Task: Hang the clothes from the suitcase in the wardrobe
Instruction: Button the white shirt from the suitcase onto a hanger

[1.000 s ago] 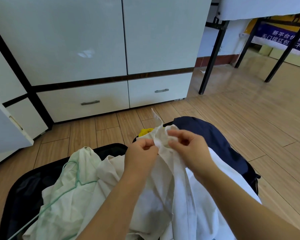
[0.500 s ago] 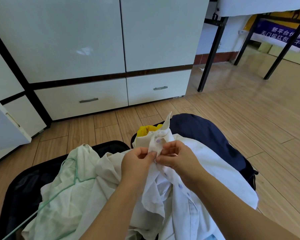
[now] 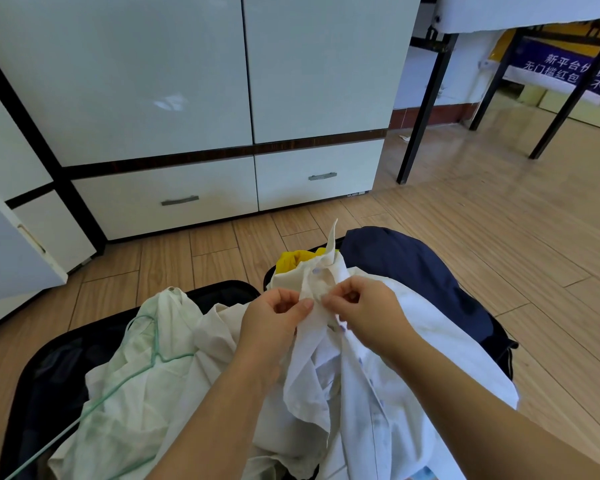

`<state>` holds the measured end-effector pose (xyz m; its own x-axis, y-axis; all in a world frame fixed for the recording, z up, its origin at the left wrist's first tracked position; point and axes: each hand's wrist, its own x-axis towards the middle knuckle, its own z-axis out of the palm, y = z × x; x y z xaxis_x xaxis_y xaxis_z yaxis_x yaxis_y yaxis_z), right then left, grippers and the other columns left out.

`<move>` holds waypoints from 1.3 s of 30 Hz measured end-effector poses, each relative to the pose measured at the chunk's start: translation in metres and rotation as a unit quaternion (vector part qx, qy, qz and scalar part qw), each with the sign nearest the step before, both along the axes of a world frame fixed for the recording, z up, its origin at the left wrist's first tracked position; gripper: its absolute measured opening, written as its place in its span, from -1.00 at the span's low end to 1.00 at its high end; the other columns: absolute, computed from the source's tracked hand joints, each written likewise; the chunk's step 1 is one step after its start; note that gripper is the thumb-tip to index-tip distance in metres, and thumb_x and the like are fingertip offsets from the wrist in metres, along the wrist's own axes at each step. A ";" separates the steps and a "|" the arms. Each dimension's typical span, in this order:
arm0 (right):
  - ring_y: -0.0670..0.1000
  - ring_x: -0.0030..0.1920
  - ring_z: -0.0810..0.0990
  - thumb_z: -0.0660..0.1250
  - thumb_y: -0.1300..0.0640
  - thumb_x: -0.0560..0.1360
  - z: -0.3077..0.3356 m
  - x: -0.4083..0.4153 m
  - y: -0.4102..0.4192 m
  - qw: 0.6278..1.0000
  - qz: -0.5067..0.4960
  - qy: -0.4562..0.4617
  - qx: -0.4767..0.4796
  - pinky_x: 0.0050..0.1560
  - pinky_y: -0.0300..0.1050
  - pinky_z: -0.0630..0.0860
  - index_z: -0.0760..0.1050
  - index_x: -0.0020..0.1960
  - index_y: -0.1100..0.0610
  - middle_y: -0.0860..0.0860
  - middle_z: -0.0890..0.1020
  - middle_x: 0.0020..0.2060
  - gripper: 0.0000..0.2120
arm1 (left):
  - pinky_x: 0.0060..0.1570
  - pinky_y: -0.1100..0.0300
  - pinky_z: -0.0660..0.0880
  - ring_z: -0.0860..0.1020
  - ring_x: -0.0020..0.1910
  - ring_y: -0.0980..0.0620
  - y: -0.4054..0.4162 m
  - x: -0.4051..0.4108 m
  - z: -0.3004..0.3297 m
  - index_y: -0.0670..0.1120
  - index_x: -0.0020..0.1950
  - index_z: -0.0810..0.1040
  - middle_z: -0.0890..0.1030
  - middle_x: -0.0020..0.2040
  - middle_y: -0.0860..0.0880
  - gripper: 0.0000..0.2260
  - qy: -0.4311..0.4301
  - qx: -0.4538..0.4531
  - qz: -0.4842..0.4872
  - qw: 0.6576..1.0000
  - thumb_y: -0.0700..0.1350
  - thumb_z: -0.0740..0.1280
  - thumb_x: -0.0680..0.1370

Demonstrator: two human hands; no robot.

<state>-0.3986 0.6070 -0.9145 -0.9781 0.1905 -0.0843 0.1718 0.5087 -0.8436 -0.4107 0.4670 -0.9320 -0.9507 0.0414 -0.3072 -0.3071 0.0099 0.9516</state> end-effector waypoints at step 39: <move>-0.09 -0.39 0.63 0.33 0.32 0.44 0.009 0.002 -0.001 0.998 -0.009 -0.017 -0.068 -0.27 -0.28 0.59 0.59 -0.25 0.19 0.07 0.67 -0.38 -0.87 | -0.15 0.23 0.59 0.62 -0.26 0.13 0.000 -0.003 0.008 0.09 -0.28 0.62 0.66 -0.28 0.10 -0.84 0.184 -0.192 -0.077 0.961 -0.13 0.52 0.41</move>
